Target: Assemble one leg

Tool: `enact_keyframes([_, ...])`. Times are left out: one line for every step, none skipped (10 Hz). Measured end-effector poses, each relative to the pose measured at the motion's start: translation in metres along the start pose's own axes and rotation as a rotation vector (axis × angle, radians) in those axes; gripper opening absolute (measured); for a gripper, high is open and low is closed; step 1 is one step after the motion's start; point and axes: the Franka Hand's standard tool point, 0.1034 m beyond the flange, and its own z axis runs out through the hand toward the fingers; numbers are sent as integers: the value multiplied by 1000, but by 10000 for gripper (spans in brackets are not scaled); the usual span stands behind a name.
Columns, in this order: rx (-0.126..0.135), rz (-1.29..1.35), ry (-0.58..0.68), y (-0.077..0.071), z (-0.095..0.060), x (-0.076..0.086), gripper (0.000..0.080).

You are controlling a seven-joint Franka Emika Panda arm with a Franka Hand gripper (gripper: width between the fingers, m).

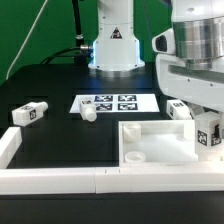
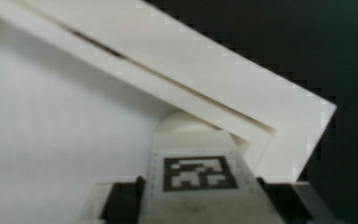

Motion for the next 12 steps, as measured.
enact_keyframes([12,176,-18,-1,1,-1,284])
enact_keyframes([9,230,-24,-3,0,-1,284])
enact_keyframes([12,336,-30,-4,-1,-1,284])
enact_keyframes([11,435,-30,-5,-2,0,284])
enact_keyframes([10,485,-28,-4,-1,2,284])
enact_keyframes([7,499,-23,-3,-1,3,284])
enact_keyframes([4,503,-23,-1,1,2,284])
enact_keyframes([6,509,-20,-1,1,4,284])
enact_keyframes([6,503,-21,-1,1,3,383])
enact_keyframes([6,502,-21,-2,1,3,520])
enact_keyframes([10,473,-22,-3,-2,2,520])
enact_keyframes([27,430,-32,-8,-18,-3,622])
